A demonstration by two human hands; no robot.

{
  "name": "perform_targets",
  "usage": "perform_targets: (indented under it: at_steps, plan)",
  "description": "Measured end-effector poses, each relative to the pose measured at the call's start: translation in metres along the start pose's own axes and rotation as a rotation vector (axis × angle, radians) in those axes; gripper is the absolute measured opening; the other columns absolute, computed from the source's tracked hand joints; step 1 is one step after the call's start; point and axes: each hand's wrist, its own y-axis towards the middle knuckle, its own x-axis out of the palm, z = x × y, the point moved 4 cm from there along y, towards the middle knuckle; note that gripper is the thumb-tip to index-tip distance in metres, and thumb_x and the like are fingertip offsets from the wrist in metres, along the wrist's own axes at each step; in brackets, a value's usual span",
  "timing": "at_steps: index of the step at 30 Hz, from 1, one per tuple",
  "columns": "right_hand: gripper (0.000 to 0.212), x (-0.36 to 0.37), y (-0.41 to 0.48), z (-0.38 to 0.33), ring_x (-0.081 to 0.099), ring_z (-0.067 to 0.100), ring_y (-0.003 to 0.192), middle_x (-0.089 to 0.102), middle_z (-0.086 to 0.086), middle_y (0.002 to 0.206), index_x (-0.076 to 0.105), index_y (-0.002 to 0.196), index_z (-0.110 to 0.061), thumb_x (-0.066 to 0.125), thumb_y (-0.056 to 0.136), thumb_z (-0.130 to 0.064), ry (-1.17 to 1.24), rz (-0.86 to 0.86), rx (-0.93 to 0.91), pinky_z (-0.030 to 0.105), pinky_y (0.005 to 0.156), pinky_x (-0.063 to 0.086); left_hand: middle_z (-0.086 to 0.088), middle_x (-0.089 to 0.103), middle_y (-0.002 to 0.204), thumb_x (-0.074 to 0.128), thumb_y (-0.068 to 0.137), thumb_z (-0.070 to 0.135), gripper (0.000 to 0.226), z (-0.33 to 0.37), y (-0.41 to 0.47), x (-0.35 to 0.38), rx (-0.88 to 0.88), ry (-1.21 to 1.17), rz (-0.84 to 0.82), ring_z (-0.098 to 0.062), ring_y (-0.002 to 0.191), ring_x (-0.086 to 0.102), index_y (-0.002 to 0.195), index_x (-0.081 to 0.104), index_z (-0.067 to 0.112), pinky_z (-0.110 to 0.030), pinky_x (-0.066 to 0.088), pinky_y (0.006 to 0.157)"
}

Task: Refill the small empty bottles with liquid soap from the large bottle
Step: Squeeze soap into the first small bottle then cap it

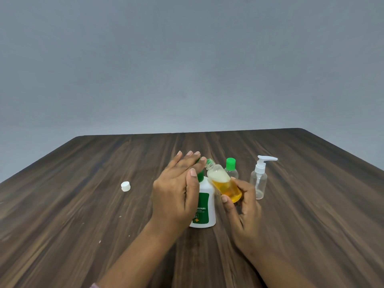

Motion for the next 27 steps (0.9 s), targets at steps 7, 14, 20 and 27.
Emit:
perform_targets:
  at_steps: [7, 14, 20, 27]
  plan:
    - [0.029, 0.002, 0.002, 0.001, 0.059, 0.005, 0.076, 0.058, -0.02, 0.091, 0.044, 0.119, -0.041, 0.051, 0.092, -0.038, 0.028, 0.009, 0.01, 0.01, 0.062, 0.044, -0.008, 0.07, 0.109, 0.032, 0.097, 0.018, 0.043, 0.006, 0.012, -0.004, -0.009, 0.019, -0.027, -0.013, 0.111, 0.062, 0.105, 0.072, 0.003, -0.035, 0.045, 0.102]
    - [0.028, 0.003, 0.002, 0.002, 0.057, 0.002, 0.071, 0.058, -0.018, 0.087, 0.046, 0.117, -0.028, 0.052, 0.091, -0.036, 0.045, 0.018, 0.006, 0.008, 0.061, 0.041, -0.007, 0.07, 0.11, 0.032, 0.097, 0.016, 0.043, 0.004, 0.008, -0.004, -0.012, 0.01, -0.015, -0.012, 0.113, 0.06, 0.106, 0.071, 0.003, -0.03, 0.043, 0.104]
    - [0.026, 0.0, 0.001, -0.001, 0.059, 0.004, 0.074, 0.057, -0.022, 0.089, 0.041, 0.119, -0.047, 0.045, 0.094, -0.053, -0.006, 0.005, -0.009, 0.008, 0.061, 0.042, -0.009, 0.069, 0.112, 0.031, 0.098, 0.016, 0.043, -0.001, -0.001, -0.001, -0.011, 0.0, -0.006, -0.014, 0.114, 0.061, 0.107, 0.071, 0.002, -0.034, 0.044, 0.104]
    - [0.028, 0.002, 0.001, 0.0, 0.059, 0.004, 0.073, 0.059, -0.017, 0.089, 0.045, 0.119, -0.034, 0.052, 0.092, -0.039, 0.028, 0.003, 0.0, 0.008, 0.061, 0.042, -0.008, 0.069, 0.113, 0.031, 0.098, 0.016, 0.043, 0.004, 0.008, -0.004, -0.009, 0.009, -0.025, -0.013, 0.115, 0.06, 0.107, 0.071, 0.003, -0.033, 0.042, 0.105]
